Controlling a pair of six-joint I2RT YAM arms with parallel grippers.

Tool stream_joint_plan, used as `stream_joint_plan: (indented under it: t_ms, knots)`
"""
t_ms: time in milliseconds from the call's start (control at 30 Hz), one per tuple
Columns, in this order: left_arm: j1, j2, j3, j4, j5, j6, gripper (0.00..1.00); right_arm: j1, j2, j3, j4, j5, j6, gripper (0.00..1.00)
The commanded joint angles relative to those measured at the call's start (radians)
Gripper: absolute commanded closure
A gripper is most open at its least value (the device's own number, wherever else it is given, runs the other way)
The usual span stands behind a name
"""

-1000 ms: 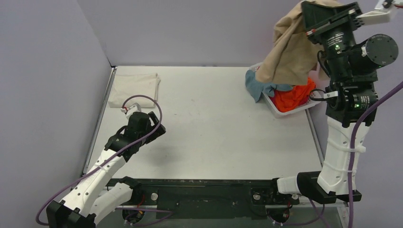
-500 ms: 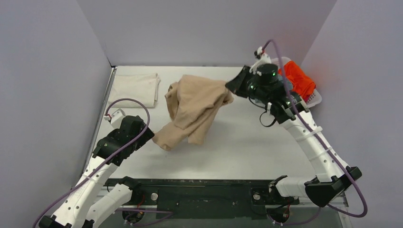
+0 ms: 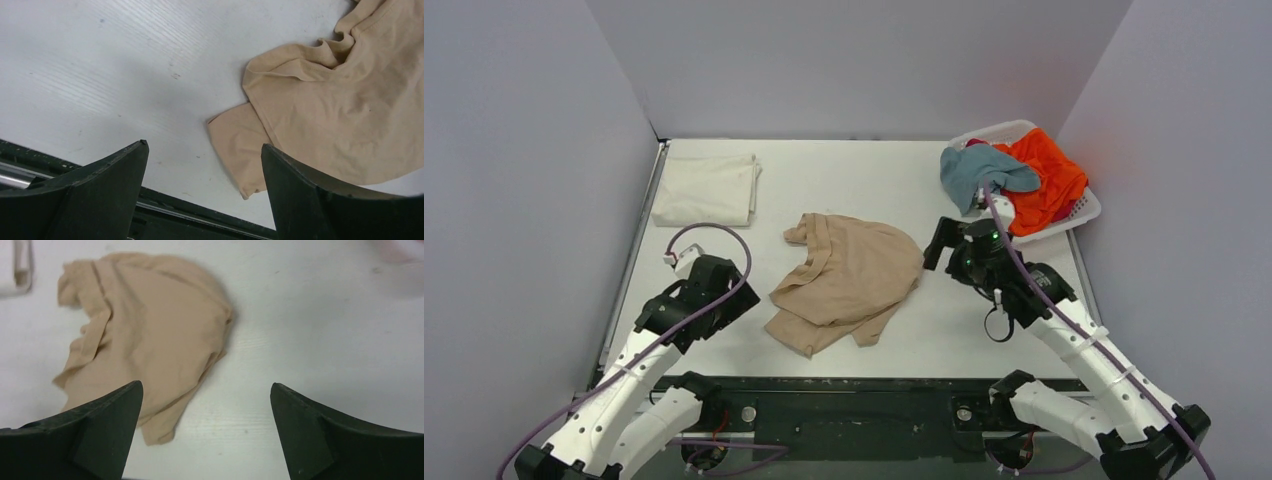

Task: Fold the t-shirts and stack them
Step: Move the tshirt to the center of the board, then flatten out the tshirt

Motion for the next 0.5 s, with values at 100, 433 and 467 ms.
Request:
stream_joint_plan:
  t_ms: [100, 433, 467]
  knots:
    - [0.002, 0.119, -0.049, 0.240, 0.273, 0.086, 0.06, 0.406, 0.060, -0.197, 0.102, -0.040, 0.127, 0.09]
    - [-0.146, 0.099, -0.277, 0.363, 0.347, -0.032, 0.07, 0.507, 0.221, -0.160, 0.186, 0.086, 0.143, 0.11]
    - [-0.152, 0.107, -0.293, 0.402, 0.346, -0.043, 0.07, 0.492, 0.249, -0.112, 0.178, 0.089, 0.110, 0.11]
